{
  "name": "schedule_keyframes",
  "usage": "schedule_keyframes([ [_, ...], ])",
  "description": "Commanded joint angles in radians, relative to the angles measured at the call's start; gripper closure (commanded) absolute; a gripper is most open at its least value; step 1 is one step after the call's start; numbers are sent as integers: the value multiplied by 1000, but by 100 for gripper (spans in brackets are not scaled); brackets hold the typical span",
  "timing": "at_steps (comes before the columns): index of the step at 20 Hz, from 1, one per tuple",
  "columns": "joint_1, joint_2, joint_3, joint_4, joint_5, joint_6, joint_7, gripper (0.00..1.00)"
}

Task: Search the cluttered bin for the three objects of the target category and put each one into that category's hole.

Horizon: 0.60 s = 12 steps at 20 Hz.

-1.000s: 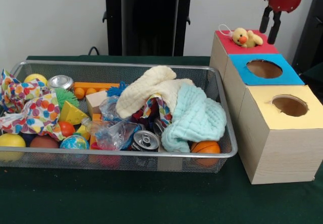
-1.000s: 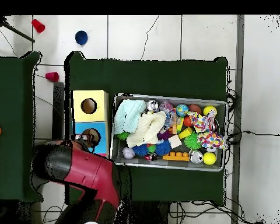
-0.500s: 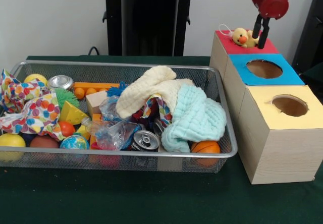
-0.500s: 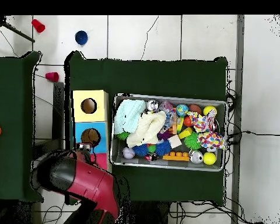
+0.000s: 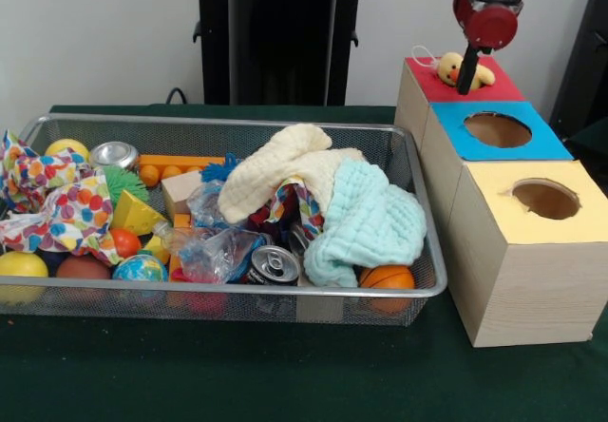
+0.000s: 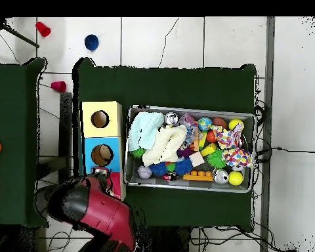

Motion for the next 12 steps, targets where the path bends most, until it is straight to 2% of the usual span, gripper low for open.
schedule_keyframes([
  [1, 25, 43, 67, 37, 61, 84, 287, 100],
  [12, 47, -17, 33, 56, 51, 137, 281, 100],
])
